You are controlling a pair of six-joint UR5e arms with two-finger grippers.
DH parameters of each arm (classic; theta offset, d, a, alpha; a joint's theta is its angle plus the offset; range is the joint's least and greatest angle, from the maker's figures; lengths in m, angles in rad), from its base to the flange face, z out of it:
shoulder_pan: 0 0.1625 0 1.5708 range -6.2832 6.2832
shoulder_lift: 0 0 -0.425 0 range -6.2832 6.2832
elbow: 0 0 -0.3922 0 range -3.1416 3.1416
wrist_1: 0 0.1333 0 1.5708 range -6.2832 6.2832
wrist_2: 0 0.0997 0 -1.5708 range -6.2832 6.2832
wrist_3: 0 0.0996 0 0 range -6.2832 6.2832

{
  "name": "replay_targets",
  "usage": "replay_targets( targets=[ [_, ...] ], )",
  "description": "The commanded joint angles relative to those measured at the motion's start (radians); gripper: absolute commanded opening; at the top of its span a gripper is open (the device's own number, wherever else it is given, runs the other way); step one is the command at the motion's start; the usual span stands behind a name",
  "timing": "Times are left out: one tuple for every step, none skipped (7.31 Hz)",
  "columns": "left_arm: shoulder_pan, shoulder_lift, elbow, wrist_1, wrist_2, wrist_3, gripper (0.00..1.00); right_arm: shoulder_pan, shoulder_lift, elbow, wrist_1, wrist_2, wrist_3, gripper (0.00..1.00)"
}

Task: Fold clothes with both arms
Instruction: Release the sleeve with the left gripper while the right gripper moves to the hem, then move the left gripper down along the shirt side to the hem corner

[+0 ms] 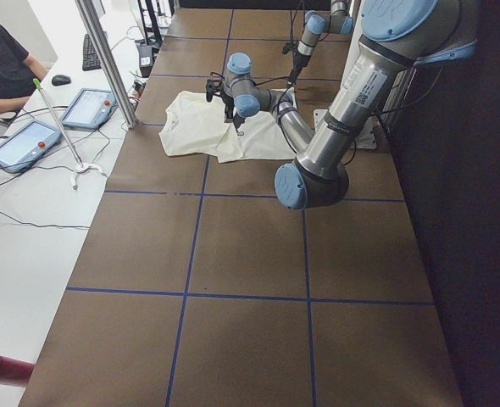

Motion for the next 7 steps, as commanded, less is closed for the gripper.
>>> replay_targets(
  targets=[
    [0.003,0.005,0.014,-0.003,0.000,-0.001,0.66,-0.027,0.002,-0.020,-0.029,-0.027,0.024,0.83],
    [0.003,0.005,0.016,-0.003,0.000,0.001,0.66,-0.030,0.010,-0.037,-0.034,-0.030,0.025,0.81],
    [0.003,0.005,0.016,-0.003,0.000,0.001,0.66,-0.031,0.010,-0.038,-0.033,-0.031,0.025,0.77],
    [0.003,0.008,0.016,-0.004,0.000,0.002,0.66,-0.034,0.010,-0.046,-0.033,-0.038,0.025,0.74],
    [0.003,0.011,0.016,-0.009,0.000,0.001,0.66,-0.034,0.010,-0.047,-0.034,-0.038,0.025,0.65],
    [0.001,0.014,0.017,-0.032,0.000,0.001,0.66,-0.033,0.010,-0.044,-0.033,-0.039,0.026,0.28],
    [0.003,0.026,0.016,-0.033,0.000,-0.001,0.66,-0.033,0.010,-0.046,-0.033,-0.038,0.026,0.00]
  ],
)
